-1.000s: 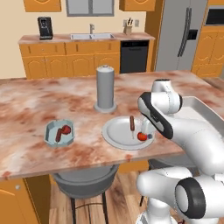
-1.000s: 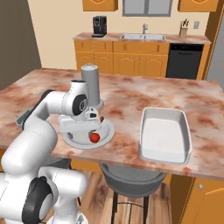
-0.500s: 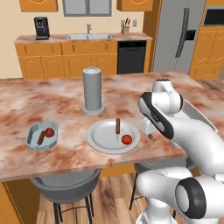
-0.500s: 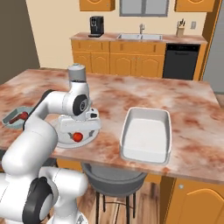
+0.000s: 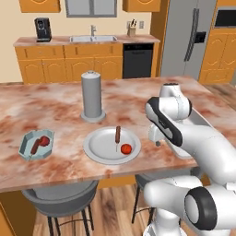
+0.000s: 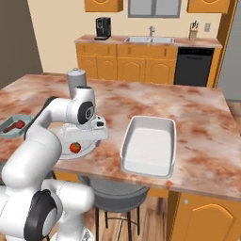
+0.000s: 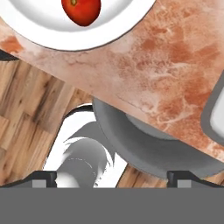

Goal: Place one cooked food and one vegetable from the large plate to each tupperware container.

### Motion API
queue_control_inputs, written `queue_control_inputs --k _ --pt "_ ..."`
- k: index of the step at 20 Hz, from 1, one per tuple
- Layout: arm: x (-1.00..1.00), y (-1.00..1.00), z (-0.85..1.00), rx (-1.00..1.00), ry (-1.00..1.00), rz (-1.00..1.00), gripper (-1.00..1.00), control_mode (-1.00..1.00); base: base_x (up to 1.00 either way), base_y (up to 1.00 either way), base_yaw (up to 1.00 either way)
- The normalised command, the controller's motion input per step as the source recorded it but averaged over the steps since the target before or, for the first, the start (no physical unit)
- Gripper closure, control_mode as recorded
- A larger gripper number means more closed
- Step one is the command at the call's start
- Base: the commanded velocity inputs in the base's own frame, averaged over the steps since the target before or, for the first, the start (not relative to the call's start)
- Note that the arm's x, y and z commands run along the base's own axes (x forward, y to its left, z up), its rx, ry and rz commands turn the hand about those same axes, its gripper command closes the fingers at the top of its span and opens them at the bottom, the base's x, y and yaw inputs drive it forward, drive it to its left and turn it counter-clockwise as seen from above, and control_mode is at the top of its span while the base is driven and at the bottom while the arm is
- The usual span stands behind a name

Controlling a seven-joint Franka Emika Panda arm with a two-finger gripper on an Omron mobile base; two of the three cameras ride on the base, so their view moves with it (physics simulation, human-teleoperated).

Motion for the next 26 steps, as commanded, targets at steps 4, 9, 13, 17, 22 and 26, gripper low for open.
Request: queue_control_inputs --k 4,9,13,17,22,26 --pt "0.00 0.00 0.00 0.00 0.00 0.00 -1.00 1.00 0.39 -0.10 0.00" --pt "0.00 0.00 0.00 0.00 0.00 0.00 -1.00 1.00 0.46 0.00 0.00" --pt "0.00 0.00 0.00 0.00 0.00 0.00 -1.00 1.00 0.22 -0.02 0.00" --pt "0.00 0.00 0.00 0.00 0.00 0.00 -1.00 -1.00 0.00 0.00 0.00" --pt "0.52 0.46 -0.03 -0.01 -0.02 -0.19 -1.00 -1.00 0.00 0.00 0.00" --pt "0.70 0.51 0.05 0.00 -0.08 -0.39 -1.00 -1.00 0.00 0.00 0.00"
